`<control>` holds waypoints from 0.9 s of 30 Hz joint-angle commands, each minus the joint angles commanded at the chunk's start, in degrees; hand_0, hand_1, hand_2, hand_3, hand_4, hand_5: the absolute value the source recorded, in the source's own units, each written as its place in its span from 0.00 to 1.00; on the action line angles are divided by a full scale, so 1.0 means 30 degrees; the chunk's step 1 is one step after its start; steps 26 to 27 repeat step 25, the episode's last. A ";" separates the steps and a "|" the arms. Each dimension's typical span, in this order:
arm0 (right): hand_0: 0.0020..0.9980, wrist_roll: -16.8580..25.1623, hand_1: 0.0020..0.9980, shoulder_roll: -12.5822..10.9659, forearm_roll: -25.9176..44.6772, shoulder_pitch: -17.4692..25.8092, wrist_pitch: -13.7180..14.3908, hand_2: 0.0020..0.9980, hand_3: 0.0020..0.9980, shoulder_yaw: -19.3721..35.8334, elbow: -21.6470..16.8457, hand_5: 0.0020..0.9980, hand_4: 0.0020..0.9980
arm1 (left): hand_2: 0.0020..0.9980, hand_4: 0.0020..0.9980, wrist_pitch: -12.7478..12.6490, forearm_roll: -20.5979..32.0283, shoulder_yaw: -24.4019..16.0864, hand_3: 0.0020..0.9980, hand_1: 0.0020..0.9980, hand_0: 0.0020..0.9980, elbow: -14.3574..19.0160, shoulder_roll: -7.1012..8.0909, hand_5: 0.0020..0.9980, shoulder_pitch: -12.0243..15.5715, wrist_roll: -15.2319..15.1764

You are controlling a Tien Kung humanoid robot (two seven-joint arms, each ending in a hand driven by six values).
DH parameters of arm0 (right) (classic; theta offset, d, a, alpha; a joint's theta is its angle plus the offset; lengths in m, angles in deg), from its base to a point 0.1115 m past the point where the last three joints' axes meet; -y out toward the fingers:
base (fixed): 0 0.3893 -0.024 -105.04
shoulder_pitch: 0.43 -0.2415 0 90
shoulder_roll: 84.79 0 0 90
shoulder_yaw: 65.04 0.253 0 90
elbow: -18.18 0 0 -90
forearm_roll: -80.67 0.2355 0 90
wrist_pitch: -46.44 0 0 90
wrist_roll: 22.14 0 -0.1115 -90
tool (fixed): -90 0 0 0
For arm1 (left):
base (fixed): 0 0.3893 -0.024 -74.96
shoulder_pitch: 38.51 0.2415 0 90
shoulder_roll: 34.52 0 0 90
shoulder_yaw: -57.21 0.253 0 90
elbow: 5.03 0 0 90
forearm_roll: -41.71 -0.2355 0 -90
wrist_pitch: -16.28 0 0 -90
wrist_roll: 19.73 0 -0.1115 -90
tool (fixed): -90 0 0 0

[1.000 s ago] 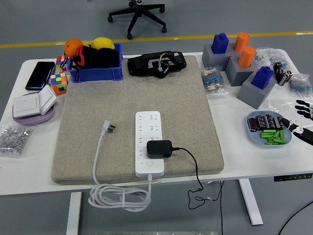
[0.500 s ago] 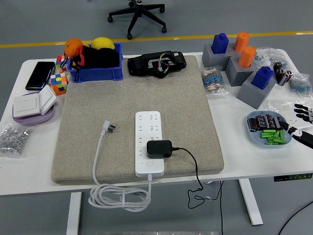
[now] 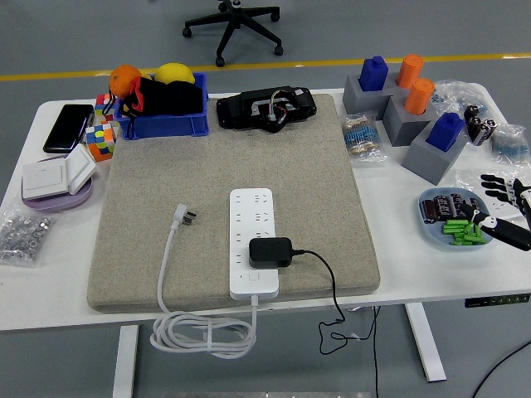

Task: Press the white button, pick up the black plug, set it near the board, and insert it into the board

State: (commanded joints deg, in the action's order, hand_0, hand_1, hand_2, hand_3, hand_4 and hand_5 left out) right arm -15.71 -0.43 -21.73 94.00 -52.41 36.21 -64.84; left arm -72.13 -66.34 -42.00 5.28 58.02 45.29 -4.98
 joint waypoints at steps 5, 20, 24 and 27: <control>0.83 -0.0112 0.75 0.0046 0.0013 -0.0003 -0.0087 0.76 0.78 -0.0019 0.0020 0.42 0.93 | 0.50 0.56 0.0002 0.0252 0.0233 0.59 0.51 0.48 0.0000 -0.0127 0.26 0.0044 -0.0041; 0.82 -0.0320 0.75 0.0264 -0.0051 0.0282 -0.0200 0.76 0.78 0.0284 -0.0066 0.41 0.93 | 0.51 0.56 -0.0040 0.0107 -0.0116 0.59 0.51 0.48 0.0000 -0.0392 0.26 0.0334 -0.0049; 0.82 -0.0342 0.75 0.0346 -0.0041 0.0269 -0.0195 0.76 0.77 0.0308 -0.0089 0.41 0.93 | 0.51 0.56 -0.0035 0.0142 -0.0066 0.59 0.51 0.48 0.0000 -0.0467 0.26 0.0322 -0.0057; 0.82 -0.0361 0.75 0.0353 -0.0057 0.0261 -0.0210 0.76 0.77 0.0290 -0.0084 0.41 0.93 | 0.51 0.56 -0.0030 0.0152 -0.0048 0.59 0.51 0.48 0.0000 -0.0484 0.26 0.0320 -0.0054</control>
